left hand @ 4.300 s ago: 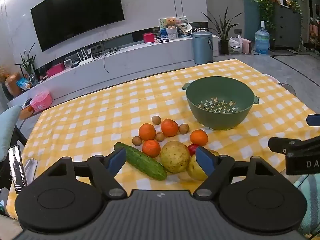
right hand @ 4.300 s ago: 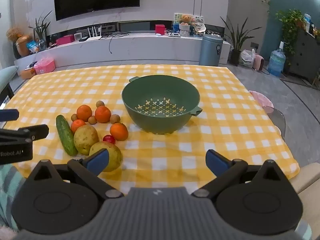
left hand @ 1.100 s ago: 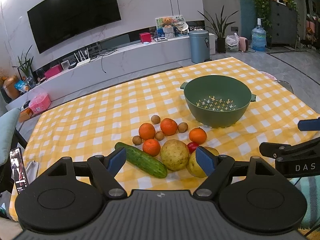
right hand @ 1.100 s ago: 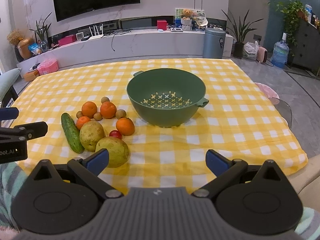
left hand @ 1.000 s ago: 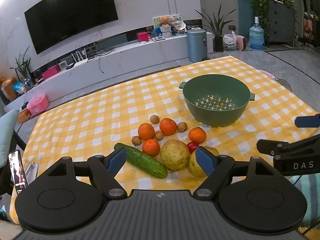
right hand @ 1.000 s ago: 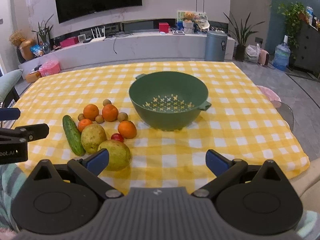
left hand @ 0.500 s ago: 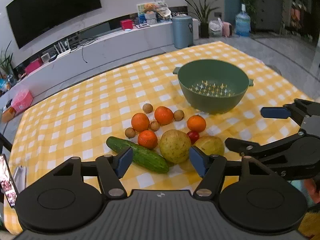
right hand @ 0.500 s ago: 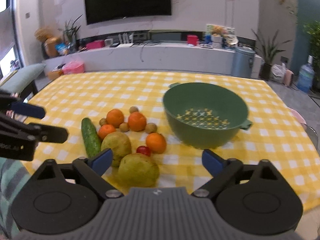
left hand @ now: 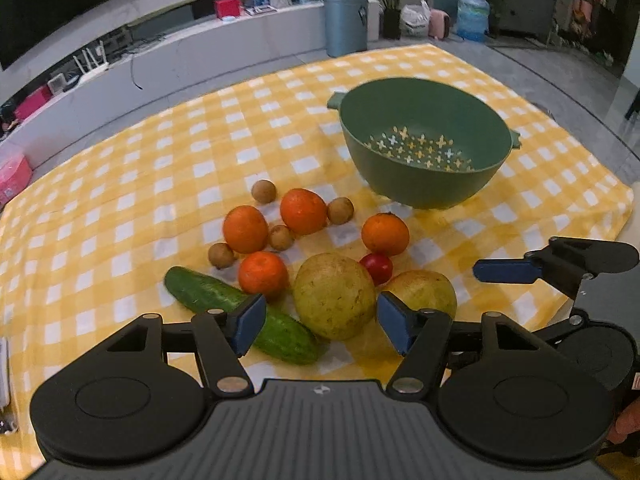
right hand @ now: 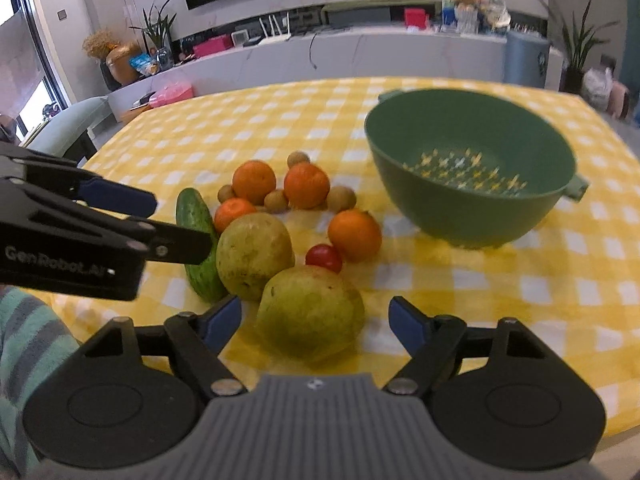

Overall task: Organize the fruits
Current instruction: 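Grasp a pear with the right tool while the left tool grasps another pear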

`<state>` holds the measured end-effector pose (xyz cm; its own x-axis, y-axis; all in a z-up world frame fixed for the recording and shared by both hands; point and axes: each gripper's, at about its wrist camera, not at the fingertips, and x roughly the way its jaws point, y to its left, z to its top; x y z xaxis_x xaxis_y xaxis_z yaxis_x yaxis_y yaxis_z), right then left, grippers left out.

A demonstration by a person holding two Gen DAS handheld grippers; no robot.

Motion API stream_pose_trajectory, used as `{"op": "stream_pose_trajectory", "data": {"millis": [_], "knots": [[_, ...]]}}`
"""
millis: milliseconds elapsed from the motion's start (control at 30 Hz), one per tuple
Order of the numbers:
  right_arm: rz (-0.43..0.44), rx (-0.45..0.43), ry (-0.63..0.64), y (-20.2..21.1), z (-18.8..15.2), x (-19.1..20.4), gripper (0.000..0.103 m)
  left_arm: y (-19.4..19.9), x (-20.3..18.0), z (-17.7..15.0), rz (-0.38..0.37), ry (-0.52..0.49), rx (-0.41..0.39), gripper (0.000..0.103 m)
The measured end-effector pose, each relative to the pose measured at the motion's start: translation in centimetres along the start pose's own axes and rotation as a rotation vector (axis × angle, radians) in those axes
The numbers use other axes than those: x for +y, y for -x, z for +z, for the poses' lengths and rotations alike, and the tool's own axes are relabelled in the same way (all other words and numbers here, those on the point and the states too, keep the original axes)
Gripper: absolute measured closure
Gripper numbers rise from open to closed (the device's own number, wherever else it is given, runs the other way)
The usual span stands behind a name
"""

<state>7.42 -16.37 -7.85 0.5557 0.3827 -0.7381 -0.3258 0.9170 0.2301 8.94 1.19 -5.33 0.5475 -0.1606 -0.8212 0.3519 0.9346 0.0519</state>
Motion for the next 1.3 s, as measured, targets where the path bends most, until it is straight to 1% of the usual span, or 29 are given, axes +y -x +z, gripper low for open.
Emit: {"op": "stream_pose_trajectory", "data": {"millis": [133,233,333,400,467,600,667,733,800,900,1000,1100,1167,1267,1300], "knots": [[0.033,0.04,-0.033,-1.2,0.4,-0.4,0.025,-1.6,0.1,0.4,-0.02,0.003,0.041,0.028],[0.042,0.064,-0.038,-1.8,0.4,-0.5,0.025,-2.1,0.2,0.6,-0.026,-0.001,0.052,0.028],[0.057,0.085,-0.049,-2.3,0.3,-0.5,0.031,-2.4,0.4,0.8,-0.039,0.013,0.052,0.027],[0.049,0.085,-0.038,-2.4,0.3,-0.4,0.032,-2.7,0.5,1.0,-0.05,0.03,0.055,0.026],[0.035,0.082,-0.028,-2.6,0.3,-0.4,0.036,-3.1,0.6,1.1,-0.049,0.043,0.061,0.026],[0.05,0.082,-0.055,-2.7,0.4,-0.8,0.037,-3.6,0.6,1.3,-0.047,0.064,0.065,0.026],[0.046,0.088,-0.047,-2.5,0.4,-0.8,0.038,-3.8,0.5,1.5,-0.055,0.069,0.064,0.022],[0.014,0.086,-0.016,-2.2,0.4,-0.7,0.038,-4.1,0.2,1.5,-0.055,0.06,0.069,0.02],[-0.028,0.089,0.02,-1.9,0.3,-0.8,0.038,-4.5,-0.1,1.6,-0.044,0.054,0.081,0.02],[-0.068,0.095,0.024,-1.6,0.4,-1.7,0.038,-5.3,-0.5,1.6,-0.013,0.059,0.11,0.02],[-0.068,0.101,0.003,-1.5,0.5,-2.5,0.038,-5.9,-0.8,1.7,0.009,0.065,0.132,0.021],[-0.068,0.098,0.006,-1.5,0.5,-2.6,0.038,-6.5,-1.2,1.7,0.039,0.061,0.156,0.023],[-0.07,0.096,0.019,-1.4,0.4,-2.5,0.038,-6.9,-1.4,1.6,0.059,0.06,0.17,0.027],[-0.065,0.098,0.017,-1.5,0.5,-2.5,0.038,-6.9,-1.7,1.4,0.068,0.049,0.161,0.031],[-0.062,0.1,0.015,-1.5,0.6,-2.6,0.038,-6.9,-1.8,1.4,0.073,0.045,0.159,0.031]]}}
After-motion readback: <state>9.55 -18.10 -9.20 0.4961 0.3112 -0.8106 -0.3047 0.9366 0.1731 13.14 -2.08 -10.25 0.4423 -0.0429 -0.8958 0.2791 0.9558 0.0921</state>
